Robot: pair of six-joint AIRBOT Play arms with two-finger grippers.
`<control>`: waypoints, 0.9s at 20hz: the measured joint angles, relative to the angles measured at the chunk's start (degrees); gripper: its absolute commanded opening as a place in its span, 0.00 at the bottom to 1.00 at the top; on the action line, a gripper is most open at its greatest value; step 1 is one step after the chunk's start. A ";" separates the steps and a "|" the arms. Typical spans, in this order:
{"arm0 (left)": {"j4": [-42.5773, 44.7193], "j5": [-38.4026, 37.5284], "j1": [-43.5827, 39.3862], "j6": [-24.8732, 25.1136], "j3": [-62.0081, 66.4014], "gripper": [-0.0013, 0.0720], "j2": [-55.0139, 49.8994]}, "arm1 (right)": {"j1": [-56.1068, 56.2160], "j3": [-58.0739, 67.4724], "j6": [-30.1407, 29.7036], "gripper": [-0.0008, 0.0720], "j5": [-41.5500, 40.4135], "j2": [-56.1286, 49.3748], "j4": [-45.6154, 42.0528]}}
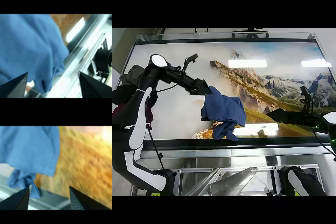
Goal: Fold the shirts.
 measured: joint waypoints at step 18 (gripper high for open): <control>-7.21 17.22 -3.26 11.23 -24.83 0.33 0.11 | 24.00 2.43 -11.96 0.03 -18.82 -30.80 21.81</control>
